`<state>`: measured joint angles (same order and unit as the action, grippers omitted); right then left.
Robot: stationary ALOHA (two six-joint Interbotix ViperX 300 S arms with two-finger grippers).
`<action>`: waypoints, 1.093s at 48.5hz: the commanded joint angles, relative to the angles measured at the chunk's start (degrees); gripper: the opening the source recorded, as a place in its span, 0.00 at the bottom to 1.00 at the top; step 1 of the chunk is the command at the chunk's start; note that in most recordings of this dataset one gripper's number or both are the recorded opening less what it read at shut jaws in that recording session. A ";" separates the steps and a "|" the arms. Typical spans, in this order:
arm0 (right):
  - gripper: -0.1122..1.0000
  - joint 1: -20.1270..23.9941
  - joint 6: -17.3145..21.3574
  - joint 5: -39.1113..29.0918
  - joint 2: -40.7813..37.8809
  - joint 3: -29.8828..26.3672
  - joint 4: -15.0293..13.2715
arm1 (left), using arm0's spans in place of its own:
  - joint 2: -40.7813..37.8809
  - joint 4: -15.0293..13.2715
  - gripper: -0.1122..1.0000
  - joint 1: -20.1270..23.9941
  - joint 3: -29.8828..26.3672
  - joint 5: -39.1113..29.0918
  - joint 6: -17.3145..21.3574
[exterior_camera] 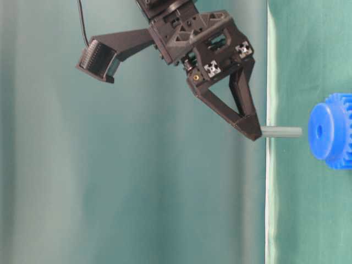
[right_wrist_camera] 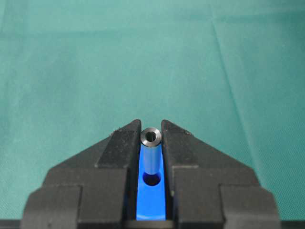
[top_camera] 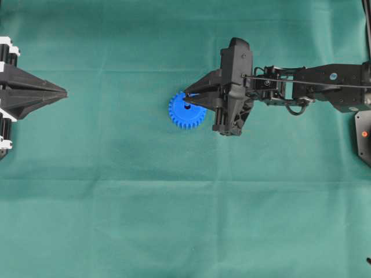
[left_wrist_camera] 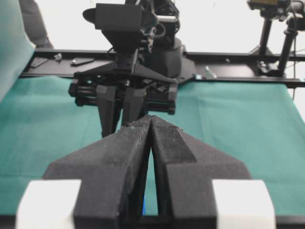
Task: Insert the shaft placed at a random location into the center hole of the medium gear at another random location.
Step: 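Carry the shaft left over the blue gear's center hole, then lower the shaft into the gear's center hole with the right gripper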
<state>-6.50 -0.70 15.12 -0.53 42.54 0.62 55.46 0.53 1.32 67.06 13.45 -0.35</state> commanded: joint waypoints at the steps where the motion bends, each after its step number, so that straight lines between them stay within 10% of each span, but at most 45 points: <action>1: 0.22 0.18 0.97 0.97 0.18 -1.41 0.35 | -0.18 0.09 0.10 0.09 -1.32 0.18 0.00; 53: 0.22 0.18 0.97 3.69 -8.00 -1.32 1.49 | -0.18 0.09 0.10 0.09 -1.23 0.00 0.00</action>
<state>-6.42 -0.70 18.02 -9.14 42.28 1.93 55.46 0.53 1.32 67.06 13.27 -0.35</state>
